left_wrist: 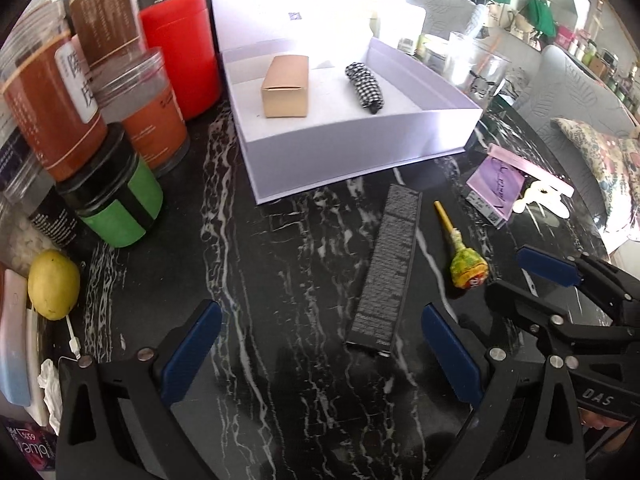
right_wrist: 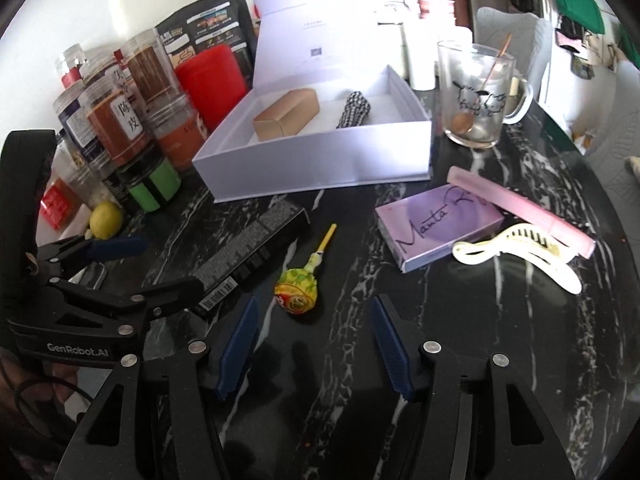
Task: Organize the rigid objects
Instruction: 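Grasp the black printed box with the left tool while the right tool grasps the lollipop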
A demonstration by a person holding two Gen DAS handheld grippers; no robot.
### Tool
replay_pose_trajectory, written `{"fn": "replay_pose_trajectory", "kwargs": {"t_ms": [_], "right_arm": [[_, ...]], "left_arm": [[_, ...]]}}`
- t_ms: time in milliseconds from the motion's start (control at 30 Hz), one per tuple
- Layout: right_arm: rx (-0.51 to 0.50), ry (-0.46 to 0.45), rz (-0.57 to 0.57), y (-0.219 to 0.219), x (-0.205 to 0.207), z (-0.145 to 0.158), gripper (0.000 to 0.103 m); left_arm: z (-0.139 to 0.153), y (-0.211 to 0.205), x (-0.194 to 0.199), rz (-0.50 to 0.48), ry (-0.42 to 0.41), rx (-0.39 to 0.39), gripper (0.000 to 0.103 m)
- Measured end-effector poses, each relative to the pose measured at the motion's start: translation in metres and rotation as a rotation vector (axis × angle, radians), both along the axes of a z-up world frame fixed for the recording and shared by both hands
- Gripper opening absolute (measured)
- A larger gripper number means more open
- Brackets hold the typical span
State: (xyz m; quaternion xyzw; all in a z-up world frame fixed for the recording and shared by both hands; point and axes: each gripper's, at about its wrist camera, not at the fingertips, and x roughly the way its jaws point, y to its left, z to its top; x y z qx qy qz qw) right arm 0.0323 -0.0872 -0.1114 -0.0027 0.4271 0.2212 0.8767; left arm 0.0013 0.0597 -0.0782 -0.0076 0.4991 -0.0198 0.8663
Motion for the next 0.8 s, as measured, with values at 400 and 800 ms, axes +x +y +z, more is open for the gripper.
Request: {"fn": "replay_pose_trajectory", "kwargs": {"t_ms": [400, 800], "right_arm": [[-0.075, 0.013, 0.041, 0.024, 0.020, -0.014, 0.026], [-0.051, 0.031, -0.035, -0.018, 0.012, -0.007, 0.026]], "left_arm": [[-0.006, 0.008, 0.010, 0.006, 0.009, -0.044, 0.102], [-0.019, -0.016, 0.022, -0.047, 0.019, -0.084, 0.085]]}}
